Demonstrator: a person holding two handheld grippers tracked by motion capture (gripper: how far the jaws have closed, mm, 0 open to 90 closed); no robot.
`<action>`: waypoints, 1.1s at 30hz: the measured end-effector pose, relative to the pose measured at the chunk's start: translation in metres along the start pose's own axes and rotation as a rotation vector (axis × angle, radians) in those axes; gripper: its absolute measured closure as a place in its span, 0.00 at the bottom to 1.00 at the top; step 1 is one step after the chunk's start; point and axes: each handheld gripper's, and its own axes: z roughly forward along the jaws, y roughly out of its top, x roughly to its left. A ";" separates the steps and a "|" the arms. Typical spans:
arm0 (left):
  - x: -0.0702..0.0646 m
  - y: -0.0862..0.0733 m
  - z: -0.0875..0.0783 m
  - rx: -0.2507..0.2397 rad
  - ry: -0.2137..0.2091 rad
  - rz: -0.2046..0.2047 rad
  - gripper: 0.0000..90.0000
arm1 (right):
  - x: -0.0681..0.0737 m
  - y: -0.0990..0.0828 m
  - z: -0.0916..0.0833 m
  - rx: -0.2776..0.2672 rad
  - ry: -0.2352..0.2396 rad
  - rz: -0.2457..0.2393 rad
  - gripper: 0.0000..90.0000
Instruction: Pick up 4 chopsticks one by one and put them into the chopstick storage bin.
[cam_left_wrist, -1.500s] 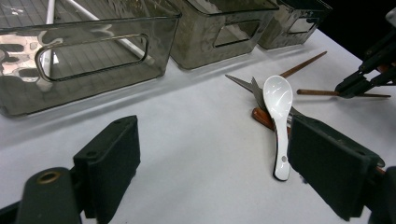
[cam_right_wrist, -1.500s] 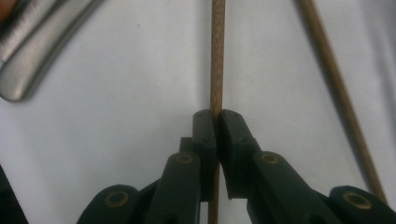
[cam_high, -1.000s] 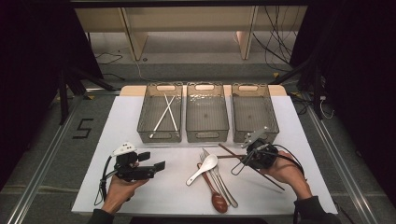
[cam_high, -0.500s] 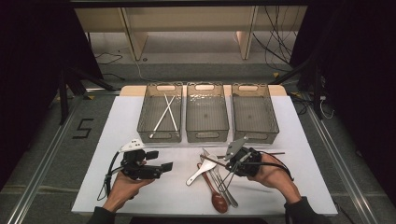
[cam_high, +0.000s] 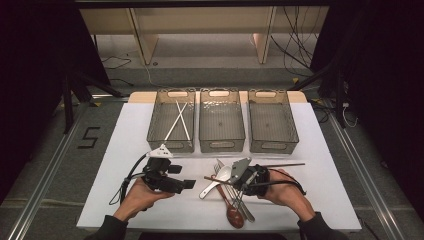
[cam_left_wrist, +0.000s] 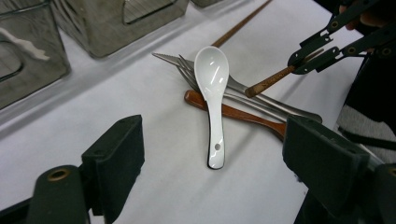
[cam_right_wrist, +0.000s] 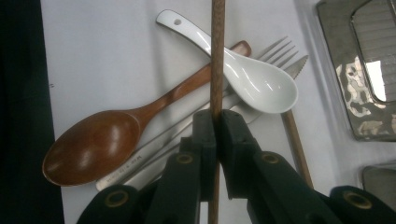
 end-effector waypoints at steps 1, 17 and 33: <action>-0.001 0.001 0.001 0.011 -0.005 0.006 0.24 | 0.001 0.001 0.000 0.001 0.000 -0.004 0.95; -0.026 0.022 0.025 0.179 -0.055 0.161 0.37 | 0.009 0.006 0.003 0.016 0.001 -0.100 0.95; -0.042 0.029 0.051 0.352 -0.122 0.267 0.59 | 0.022 0.013 0.006 0.030 0.029 -0.144 0.95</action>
